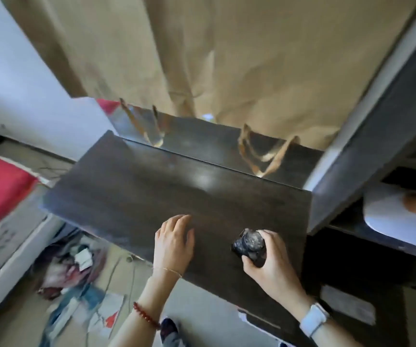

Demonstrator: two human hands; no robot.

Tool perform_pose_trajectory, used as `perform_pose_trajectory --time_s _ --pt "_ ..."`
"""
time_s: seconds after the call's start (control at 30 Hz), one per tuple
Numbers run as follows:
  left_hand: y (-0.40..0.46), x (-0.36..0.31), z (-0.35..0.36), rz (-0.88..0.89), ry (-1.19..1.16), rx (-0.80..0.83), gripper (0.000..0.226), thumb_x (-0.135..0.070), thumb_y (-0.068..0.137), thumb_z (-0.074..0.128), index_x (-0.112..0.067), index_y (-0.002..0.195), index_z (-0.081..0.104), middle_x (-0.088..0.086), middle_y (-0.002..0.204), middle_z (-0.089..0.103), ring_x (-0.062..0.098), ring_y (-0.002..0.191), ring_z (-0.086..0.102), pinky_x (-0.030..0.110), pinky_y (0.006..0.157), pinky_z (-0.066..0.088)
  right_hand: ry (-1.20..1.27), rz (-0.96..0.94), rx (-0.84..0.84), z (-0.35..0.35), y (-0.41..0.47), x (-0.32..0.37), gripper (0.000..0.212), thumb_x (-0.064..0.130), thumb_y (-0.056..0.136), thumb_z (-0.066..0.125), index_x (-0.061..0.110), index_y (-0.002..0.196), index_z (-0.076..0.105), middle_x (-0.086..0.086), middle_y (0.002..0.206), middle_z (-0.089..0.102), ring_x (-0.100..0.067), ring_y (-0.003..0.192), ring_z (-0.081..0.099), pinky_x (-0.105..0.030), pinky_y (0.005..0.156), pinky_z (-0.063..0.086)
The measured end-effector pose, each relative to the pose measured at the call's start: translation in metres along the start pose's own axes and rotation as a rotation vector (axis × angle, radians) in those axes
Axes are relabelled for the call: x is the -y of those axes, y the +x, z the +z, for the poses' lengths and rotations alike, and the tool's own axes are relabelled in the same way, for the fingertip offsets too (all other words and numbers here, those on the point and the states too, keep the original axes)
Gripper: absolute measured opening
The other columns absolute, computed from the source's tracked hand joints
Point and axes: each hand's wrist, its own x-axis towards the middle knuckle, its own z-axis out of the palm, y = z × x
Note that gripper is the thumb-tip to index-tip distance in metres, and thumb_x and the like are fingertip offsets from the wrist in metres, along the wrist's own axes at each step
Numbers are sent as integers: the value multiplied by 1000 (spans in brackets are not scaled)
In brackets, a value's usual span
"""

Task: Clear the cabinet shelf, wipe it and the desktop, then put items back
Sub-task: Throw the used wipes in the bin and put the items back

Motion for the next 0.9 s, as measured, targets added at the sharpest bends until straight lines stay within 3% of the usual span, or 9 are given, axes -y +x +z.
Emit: perform_pose_trajectory --time_s 0.07,0.2,0.37,0.57,0.67,0.9 --pt "8 58 -36 -79 -20 -52 31 -24 79 49 -12 102 65 9 100 67 33 90 63 42 78 51 -9 -65 26 52 21 36 49 36 66 57 15 108 46 -6 103 54 -17 97 49 -13 91 34" --pt "28 174 -105 -187 -15 -108 29 -6 77 67 -6 106 64 15 102 66 38 94 62 46 80 50 19 -119 110 153 59 114 49 33 63 62 17 107 46 2 101 49 -20 94 52 -14 87 33" --pt "46 271 -155 -309 3 -90 30 -14 80 59 -7 109 63 14 104 65 36 97 60 45 81 50 13 -146 199 236 95 176 48 31 62 62 15 106 49 -1 100 52 -17 94 49 -12 86 31" --pt "99 333 -152 -421 20 13 32 -18 88 53 -12 119 55 10 120 57 30 111 52 41 89 44 -37 -167 249 308 163 199 50 36 64 56 13 106 48 -8 99 55 -15 94 43 -15 84 33" --pt "134 358 -140 -468 54 120 40 -25 91 45 -16 130 44 5 132 46 26 119 43 40 94 39 -100 -118 283 342 206 197 52 29 66 65 5 111 52 -11 106 54 -21 101 46 -16 85 33" --pt "242 409 -116 -516 133 210 45 -29 93 39 -18 137 32 3 141 35 26 127 33 40 101 32 -133 -85 275 417 319 192 52 13 66 75 -2 111 53 -17 107 53 -35 100 49 -40 85 45"
